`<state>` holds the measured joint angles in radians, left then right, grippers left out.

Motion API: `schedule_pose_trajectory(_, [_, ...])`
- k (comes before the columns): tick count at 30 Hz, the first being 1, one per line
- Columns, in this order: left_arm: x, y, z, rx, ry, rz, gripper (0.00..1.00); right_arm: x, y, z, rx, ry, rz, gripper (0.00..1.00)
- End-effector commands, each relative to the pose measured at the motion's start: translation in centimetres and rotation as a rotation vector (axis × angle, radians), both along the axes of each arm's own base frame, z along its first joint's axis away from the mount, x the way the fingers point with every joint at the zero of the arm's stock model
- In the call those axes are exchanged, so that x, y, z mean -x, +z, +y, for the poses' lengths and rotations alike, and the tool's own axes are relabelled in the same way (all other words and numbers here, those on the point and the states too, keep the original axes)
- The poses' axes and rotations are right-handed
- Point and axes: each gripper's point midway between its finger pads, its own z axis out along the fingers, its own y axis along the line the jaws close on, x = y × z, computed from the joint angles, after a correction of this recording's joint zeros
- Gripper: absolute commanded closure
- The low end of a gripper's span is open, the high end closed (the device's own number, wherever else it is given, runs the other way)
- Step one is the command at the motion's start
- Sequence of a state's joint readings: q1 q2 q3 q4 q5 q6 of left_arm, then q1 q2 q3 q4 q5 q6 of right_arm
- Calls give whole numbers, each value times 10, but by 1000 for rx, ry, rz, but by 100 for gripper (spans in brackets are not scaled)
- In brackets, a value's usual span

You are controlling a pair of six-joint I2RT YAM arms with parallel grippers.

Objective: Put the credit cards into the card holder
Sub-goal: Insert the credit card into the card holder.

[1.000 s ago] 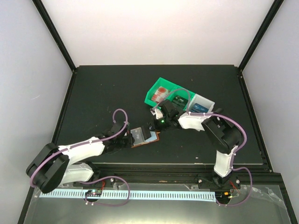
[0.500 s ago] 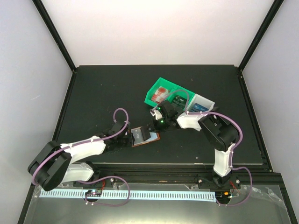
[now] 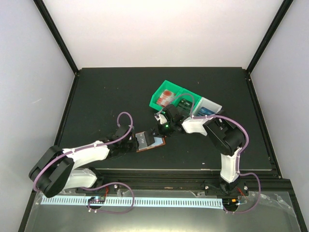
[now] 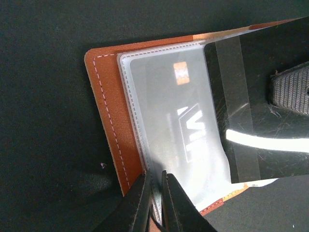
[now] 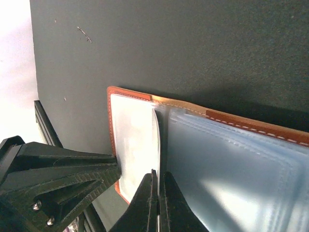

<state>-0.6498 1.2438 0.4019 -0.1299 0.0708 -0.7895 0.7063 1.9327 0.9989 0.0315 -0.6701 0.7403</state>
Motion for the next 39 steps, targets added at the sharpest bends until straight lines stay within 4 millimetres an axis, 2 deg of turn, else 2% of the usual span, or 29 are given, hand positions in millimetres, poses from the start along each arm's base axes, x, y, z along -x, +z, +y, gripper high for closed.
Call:
schedule_pose_trajectory(1, [11, -18, 15, -69, 24, 69, 91, -6, -9, 1, 21, -8, -17, 99])
schedule_pose_trajectory(5, [11, -18, 15, -77, 26, 71, 91, -10, -14, -6, 73, -31, -38, 99])
schedule_pose_trajectory(15, [12, -20, 18, -82, 37, 76, 91, -12, -2, -16, 78, -103, -63, 99])
schedule_pose_trajectory(20, [12, -19, 17, -81, 35, 76, 91, -10, -4, -14, 69, -94, -38, 99])
schedule_pose_trajectory(29, [11, -18, 14, -66, 30, 71, 89, 7, -13, 0, 25, -14, 12, 99])
schedule_pose_trajectory(36, [11, -18, 16, -72, 33, 73, 89, 11, -22, 1, 30, 0, 18, 99])
schedule_pose_trajectory(39, [14, -25, 17, -88, 31, 95, 88, 12, -24, 1, 28, -2, 27, 99])
